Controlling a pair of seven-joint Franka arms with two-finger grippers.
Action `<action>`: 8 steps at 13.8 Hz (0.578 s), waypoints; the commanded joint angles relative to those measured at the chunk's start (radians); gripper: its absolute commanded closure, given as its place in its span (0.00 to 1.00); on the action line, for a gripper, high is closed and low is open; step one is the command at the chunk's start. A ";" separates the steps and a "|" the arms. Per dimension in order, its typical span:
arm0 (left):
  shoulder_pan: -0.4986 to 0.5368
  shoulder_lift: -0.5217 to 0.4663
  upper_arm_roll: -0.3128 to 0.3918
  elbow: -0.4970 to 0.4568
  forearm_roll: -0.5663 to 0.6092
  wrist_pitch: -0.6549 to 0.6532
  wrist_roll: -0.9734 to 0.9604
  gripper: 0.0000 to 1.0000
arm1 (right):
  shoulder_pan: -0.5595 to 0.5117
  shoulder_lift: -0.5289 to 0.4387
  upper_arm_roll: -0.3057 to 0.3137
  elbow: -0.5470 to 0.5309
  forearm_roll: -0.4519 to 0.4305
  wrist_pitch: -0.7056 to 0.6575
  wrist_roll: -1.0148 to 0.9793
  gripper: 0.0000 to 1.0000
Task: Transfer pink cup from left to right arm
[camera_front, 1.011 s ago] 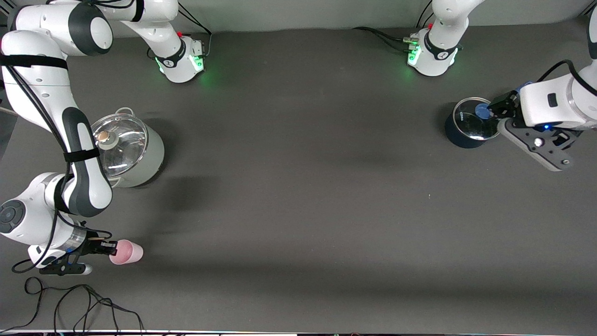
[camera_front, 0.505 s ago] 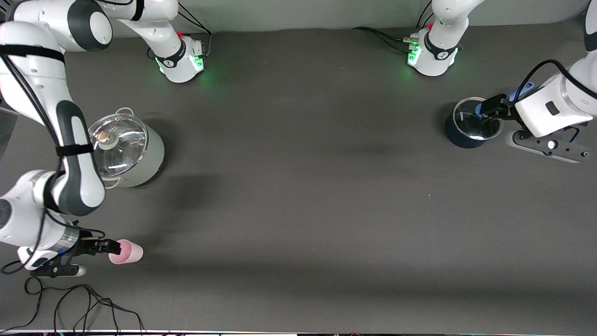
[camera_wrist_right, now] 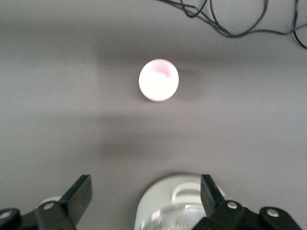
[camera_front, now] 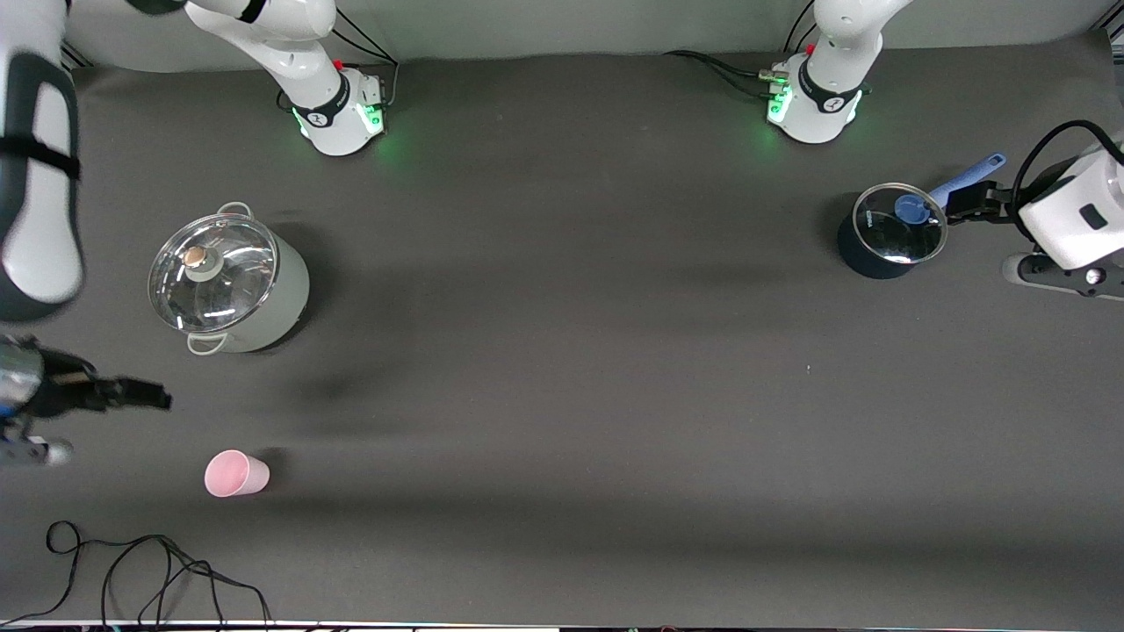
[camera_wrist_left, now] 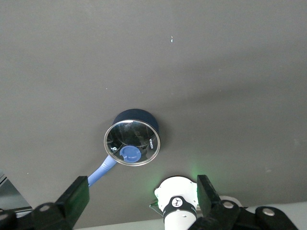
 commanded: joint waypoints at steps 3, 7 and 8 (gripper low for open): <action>-0.017 -0.006 -0.004 0.007 0.003 -0.018 -0.029 0.00 | 0.032 -0.289 -0.011 -0.296 0.004 0.021 0.031 0.00; -0.017 -0.015 -0.007 -0.019 0.002 -0.036 -0.042 0.00 | 0.027 -0.374 -0.014 -0.381 0.004 0.054 0.039 0.00; -0.016 -0.015 -0.010 -0.025 0.002 -0.034 -0.057 0.00 | 0.021 -0.372 -0.014 -0.373 0.004 0.054 0.051 0.00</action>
